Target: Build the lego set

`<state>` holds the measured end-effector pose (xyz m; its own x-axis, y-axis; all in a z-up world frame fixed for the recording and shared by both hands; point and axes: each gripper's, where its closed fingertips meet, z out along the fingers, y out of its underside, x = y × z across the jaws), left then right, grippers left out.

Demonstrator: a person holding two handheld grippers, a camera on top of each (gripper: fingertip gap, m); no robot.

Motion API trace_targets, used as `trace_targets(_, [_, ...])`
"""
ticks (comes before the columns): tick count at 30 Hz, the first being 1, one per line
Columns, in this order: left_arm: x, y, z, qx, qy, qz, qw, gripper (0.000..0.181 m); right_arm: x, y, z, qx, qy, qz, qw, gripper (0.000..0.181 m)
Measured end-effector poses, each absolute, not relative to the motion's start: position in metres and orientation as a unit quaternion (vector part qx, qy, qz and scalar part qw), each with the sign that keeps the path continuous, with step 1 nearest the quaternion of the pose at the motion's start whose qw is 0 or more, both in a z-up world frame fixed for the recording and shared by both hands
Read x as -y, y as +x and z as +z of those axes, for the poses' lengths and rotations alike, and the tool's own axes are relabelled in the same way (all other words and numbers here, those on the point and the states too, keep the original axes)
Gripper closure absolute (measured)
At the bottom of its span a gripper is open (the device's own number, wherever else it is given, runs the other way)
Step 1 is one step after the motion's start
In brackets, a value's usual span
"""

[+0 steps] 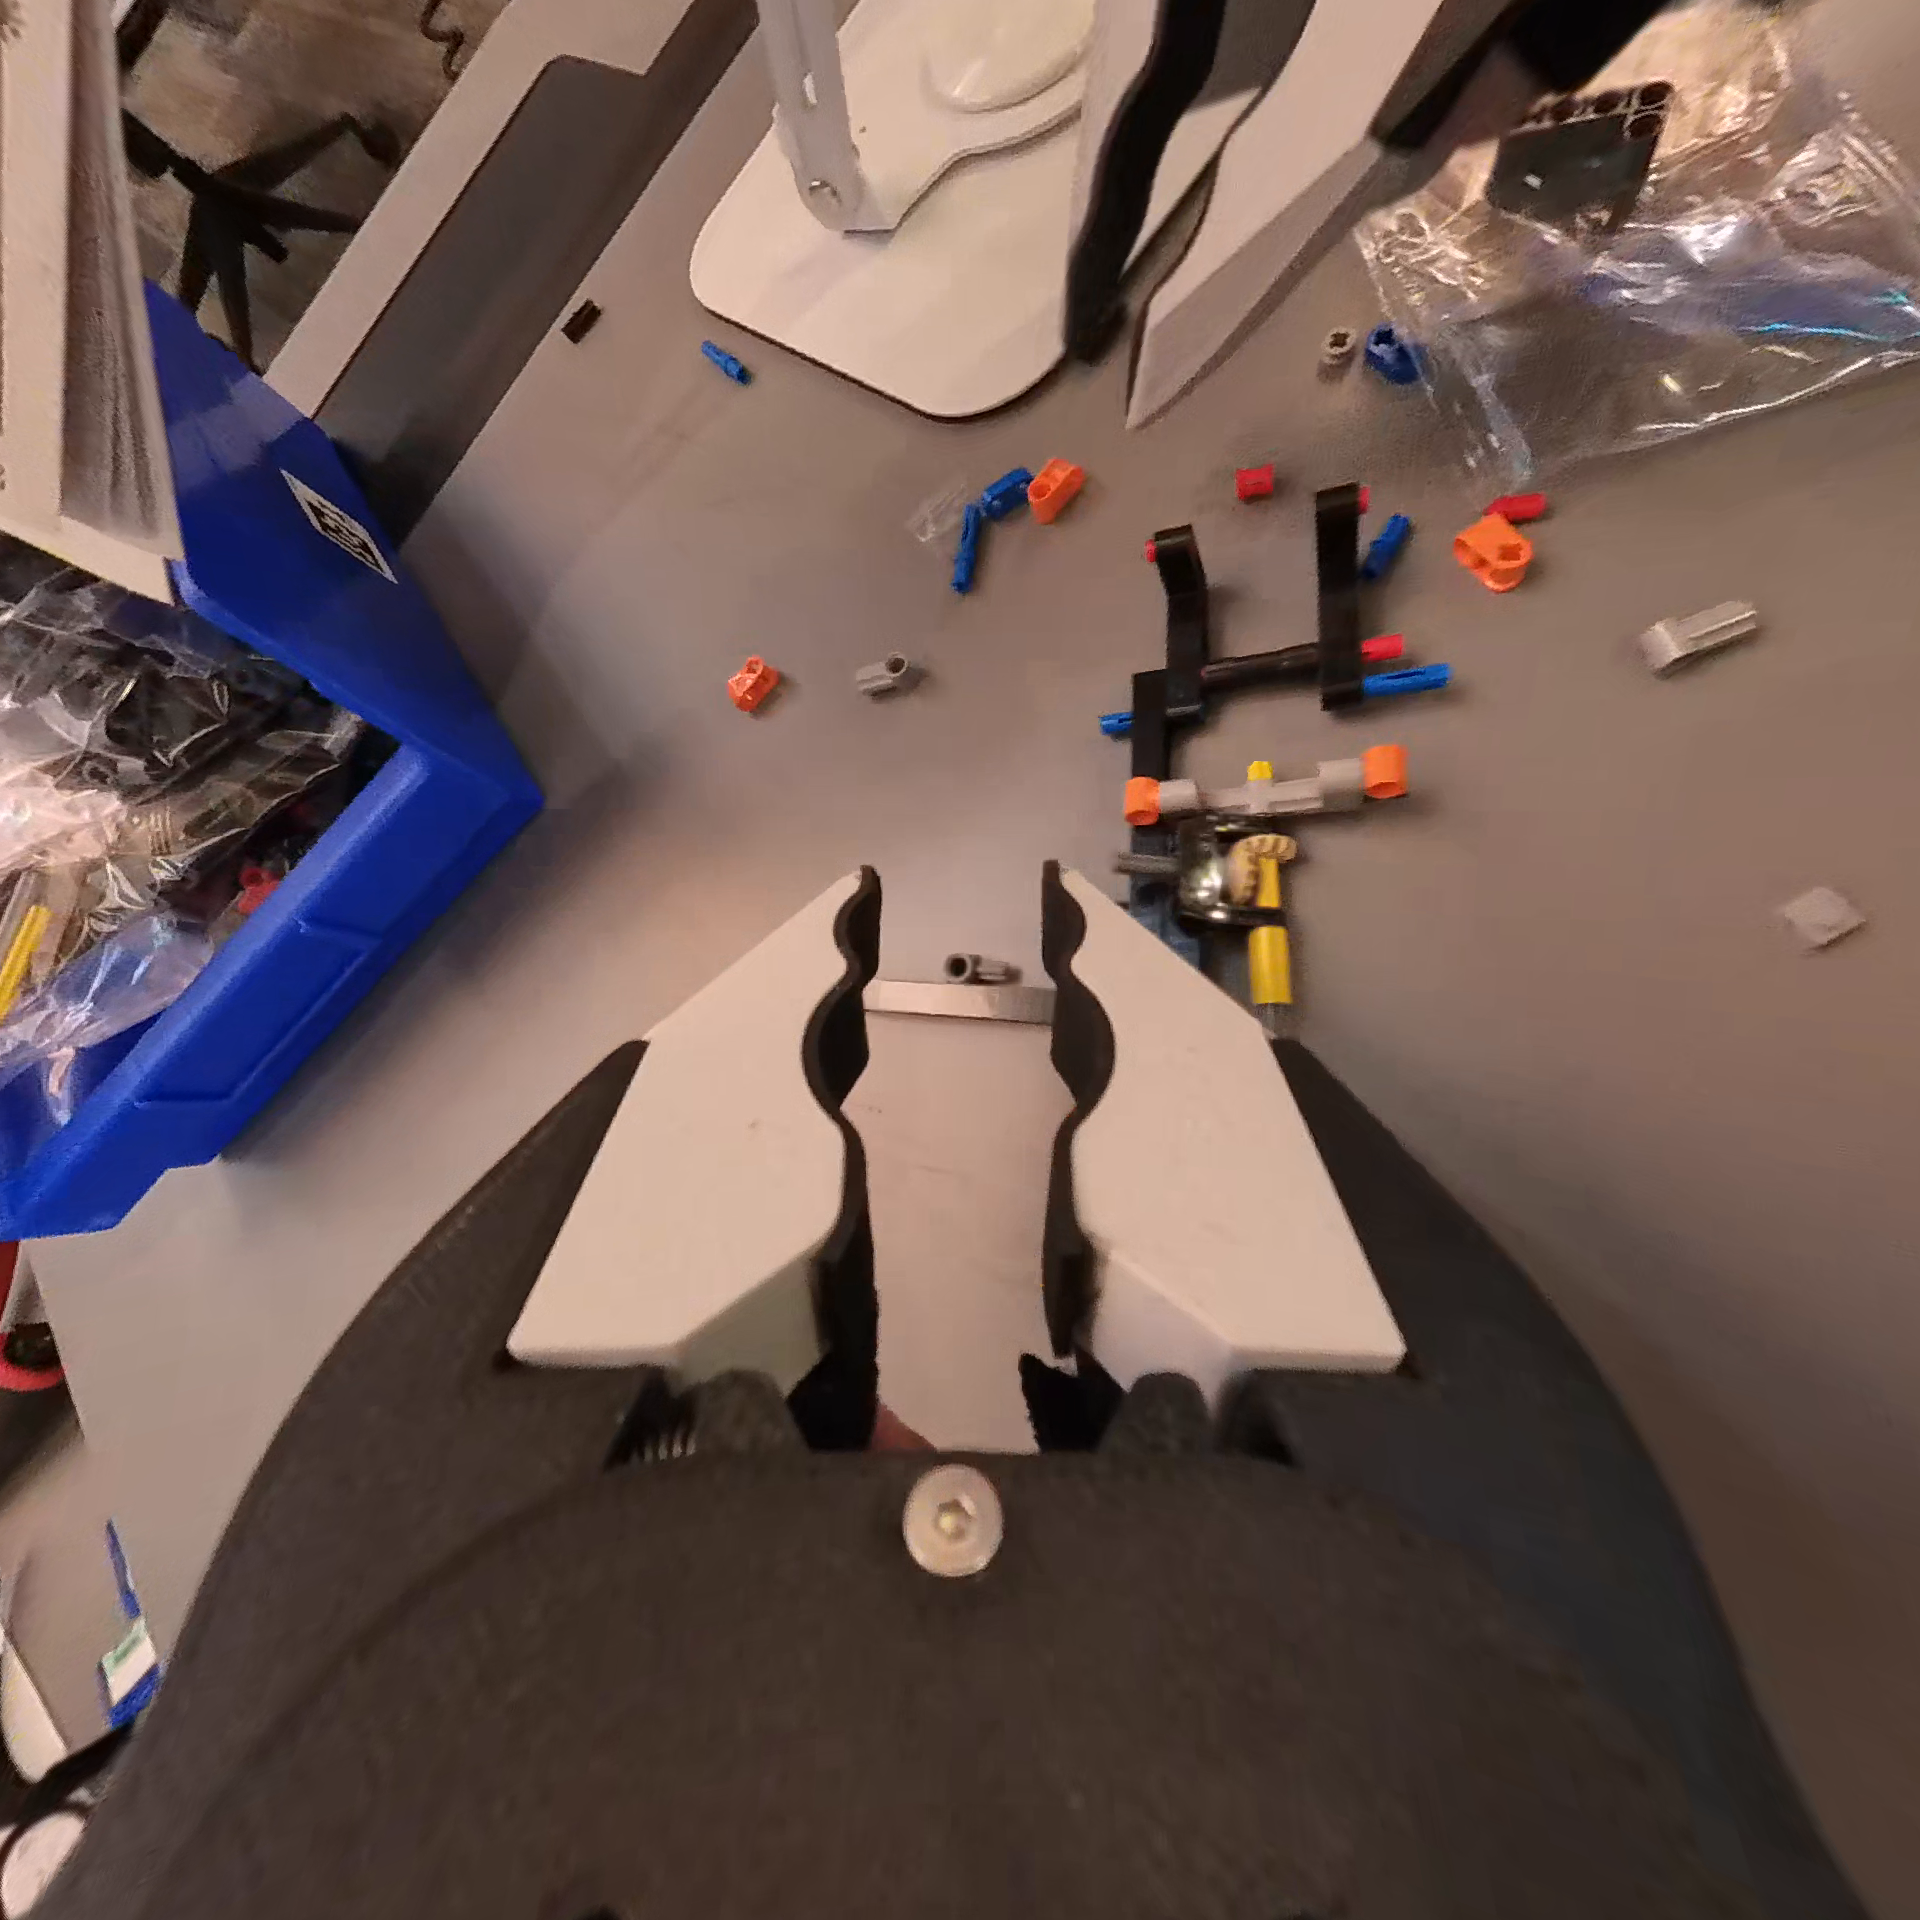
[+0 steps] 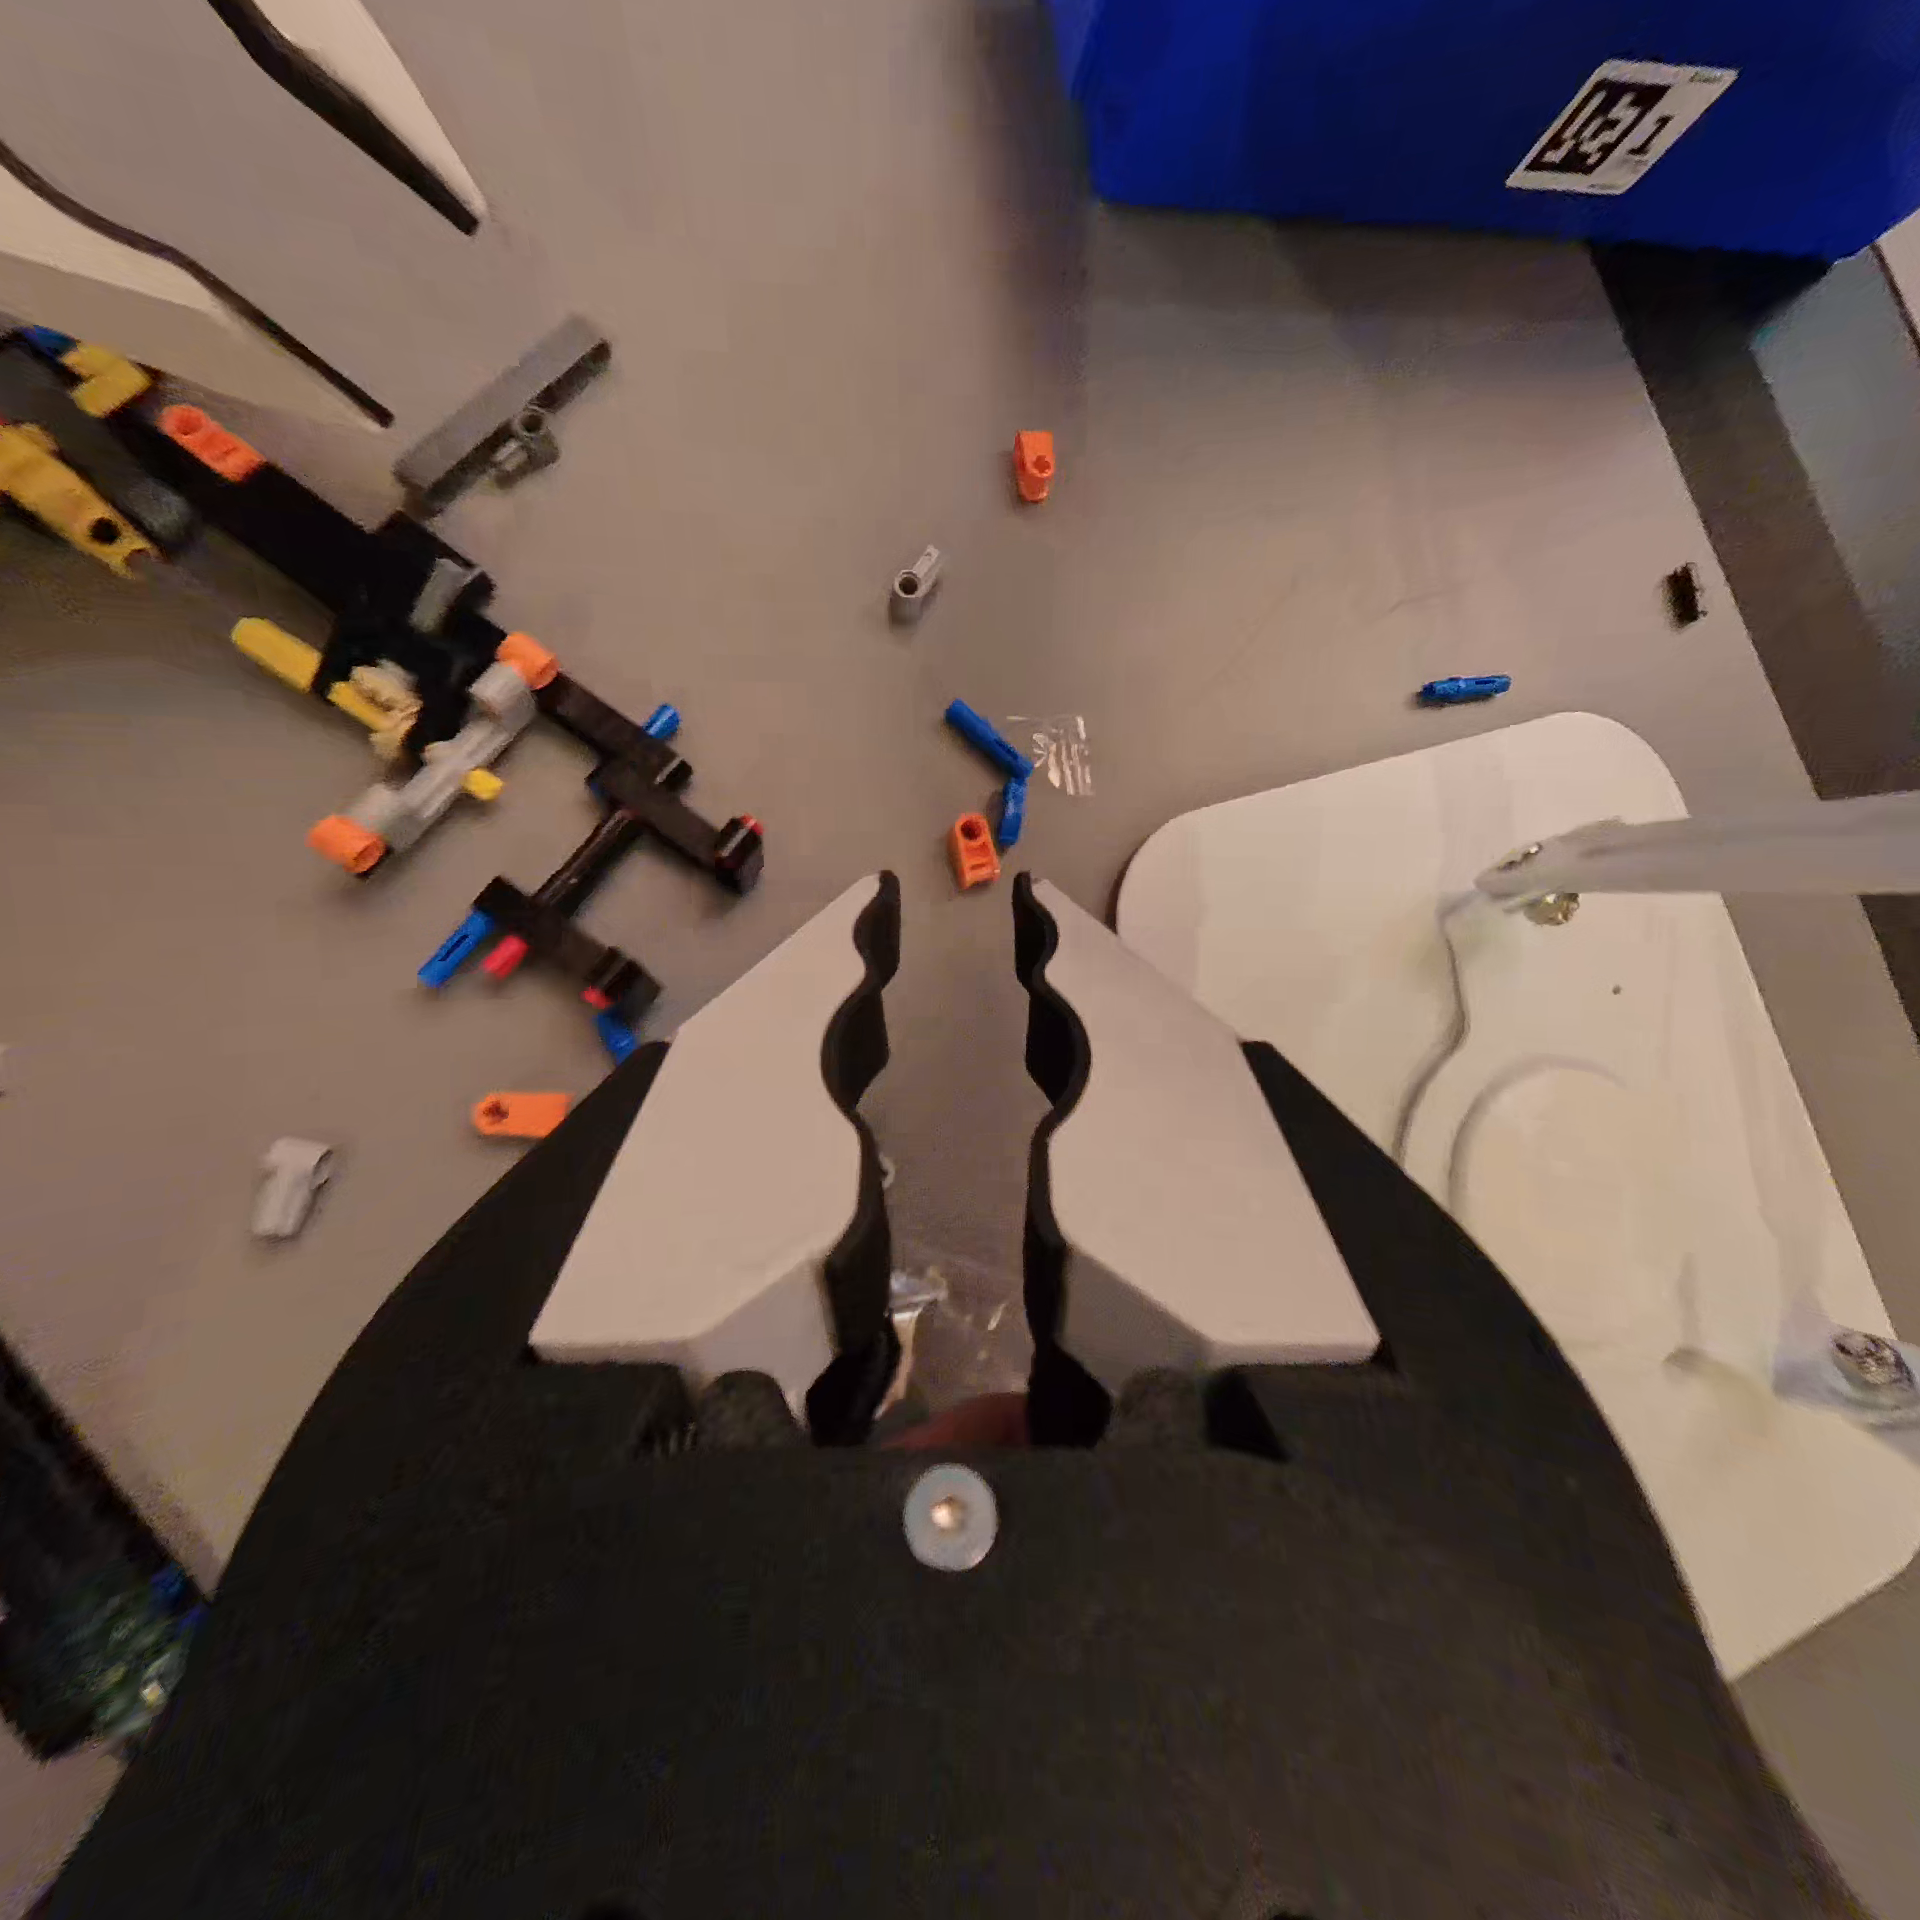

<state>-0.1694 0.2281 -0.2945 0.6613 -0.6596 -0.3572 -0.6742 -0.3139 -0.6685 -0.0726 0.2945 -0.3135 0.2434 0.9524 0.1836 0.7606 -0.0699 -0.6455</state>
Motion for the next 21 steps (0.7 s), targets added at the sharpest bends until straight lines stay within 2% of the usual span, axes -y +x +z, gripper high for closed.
trace_targets(10, [-0.245,-0.175,-0.294,-0.406,-0.810,-0.010,0.424,0.153,-0.307,-0.083,-0.337,0.599,-0.727,0.142,0.304,0.166])
trace_targets(12, [-0.246,-0.173,-0.295,-0.408,-0.809,-0.012,0.423,0.153,-0.307,-0.085,-0.338,0.598,-0.728,0.147,0.302,0.174])
trace_targets(21, [-0.243,-0.158,-0.284,-0.411,-0.798,-0.021,0.440,0.152,-0.289,-0.076,-0.317,0.593,-0.716,0.172,0.325,0.175])
